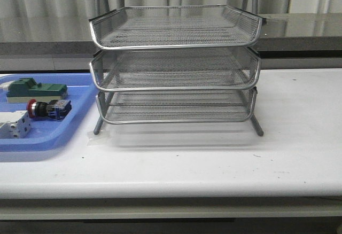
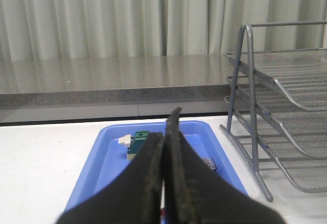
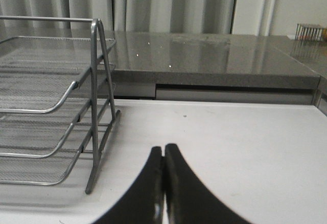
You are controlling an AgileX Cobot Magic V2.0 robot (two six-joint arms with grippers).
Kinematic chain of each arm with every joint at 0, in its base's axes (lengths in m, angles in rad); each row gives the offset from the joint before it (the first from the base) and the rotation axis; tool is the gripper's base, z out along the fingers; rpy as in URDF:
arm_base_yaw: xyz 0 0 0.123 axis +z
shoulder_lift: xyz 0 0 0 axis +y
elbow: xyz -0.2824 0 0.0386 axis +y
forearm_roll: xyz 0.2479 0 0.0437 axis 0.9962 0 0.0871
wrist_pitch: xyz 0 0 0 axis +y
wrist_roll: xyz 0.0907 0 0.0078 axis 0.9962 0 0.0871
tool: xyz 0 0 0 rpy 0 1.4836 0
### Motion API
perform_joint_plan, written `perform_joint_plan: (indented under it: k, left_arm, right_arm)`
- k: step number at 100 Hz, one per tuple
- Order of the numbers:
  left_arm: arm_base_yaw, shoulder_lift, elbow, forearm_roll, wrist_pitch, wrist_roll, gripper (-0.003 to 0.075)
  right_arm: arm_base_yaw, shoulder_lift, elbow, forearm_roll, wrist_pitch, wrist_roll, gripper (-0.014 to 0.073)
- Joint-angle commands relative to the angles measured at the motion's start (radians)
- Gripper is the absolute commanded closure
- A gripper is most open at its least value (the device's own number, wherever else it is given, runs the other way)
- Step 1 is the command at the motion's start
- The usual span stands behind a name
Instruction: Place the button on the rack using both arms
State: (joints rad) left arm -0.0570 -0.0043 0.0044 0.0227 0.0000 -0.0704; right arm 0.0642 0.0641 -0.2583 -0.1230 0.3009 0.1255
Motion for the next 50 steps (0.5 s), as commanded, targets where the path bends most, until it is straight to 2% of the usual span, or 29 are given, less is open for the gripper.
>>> perform_joint_plan:
  k: [1, 32, 50]
  left_arm:
    - [-0.008, -0.033, 0.034, -0.007, -0.076, -0.009, 0.0741]
    - [-0.008, -0.033, 0.034, -0.007, -0.076, -0.009, 0.0741]
    - [-0.008, -0.033, 0.034, -0.007, -0.076, -0.009, 0.0741]
  right_arm:
    - [-0.007, 0.073, -0.101, 0.014, 0.024, 0.001, 0.0651]
    - [-0.007, 0.366, -0.344, 0.090, 0.298, 0.001, 0.0651]
    - [-0.007, 0.517, -0.405, 0.184, 0.314, 0.001, 0.0651]
